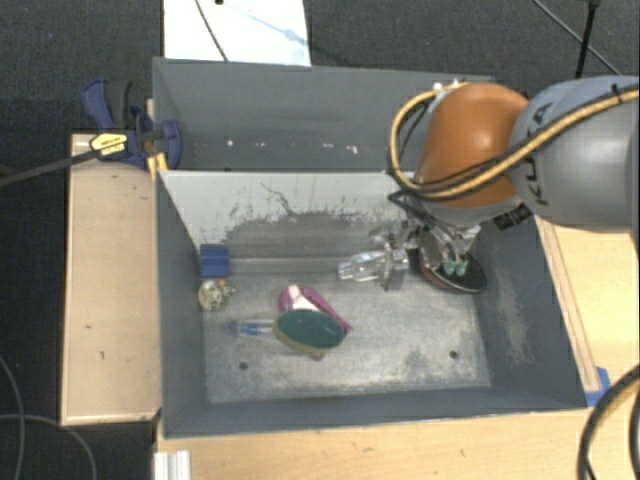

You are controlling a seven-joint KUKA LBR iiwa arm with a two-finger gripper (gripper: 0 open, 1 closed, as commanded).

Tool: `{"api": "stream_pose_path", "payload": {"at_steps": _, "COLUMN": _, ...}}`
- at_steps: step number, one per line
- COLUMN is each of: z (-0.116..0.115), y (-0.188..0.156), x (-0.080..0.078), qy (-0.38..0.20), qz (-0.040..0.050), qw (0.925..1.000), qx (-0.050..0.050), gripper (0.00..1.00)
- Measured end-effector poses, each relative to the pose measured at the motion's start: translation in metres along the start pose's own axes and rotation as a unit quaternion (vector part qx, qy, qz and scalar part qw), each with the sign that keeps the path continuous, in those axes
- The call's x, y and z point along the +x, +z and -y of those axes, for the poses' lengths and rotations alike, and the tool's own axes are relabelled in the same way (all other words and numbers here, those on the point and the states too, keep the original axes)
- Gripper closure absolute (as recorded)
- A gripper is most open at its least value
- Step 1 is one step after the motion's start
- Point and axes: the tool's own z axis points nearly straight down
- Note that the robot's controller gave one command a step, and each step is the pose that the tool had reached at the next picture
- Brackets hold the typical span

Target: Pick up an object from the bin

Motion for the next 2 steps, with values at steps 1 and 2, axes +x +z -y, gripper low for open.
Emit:
{"api": "stream_pose_path", "payload": {"at_steps": 1, "z": 0.000, "y": -0.025, "x": -0.002, "qy": 0.001, "qz": -0.0019, "qw": 1.0000, "qx": 0.000, "gripper": 1.00}}
{"api": "stream_pose_path", "payload": {"at_steps": 2, "z": 0.000, "y": -0.041, "x": -0.004, "qy": 0.002, "qz": -0.0015, "qw": 1.0000, "qx": 0.000, "gripper": 1.00}}
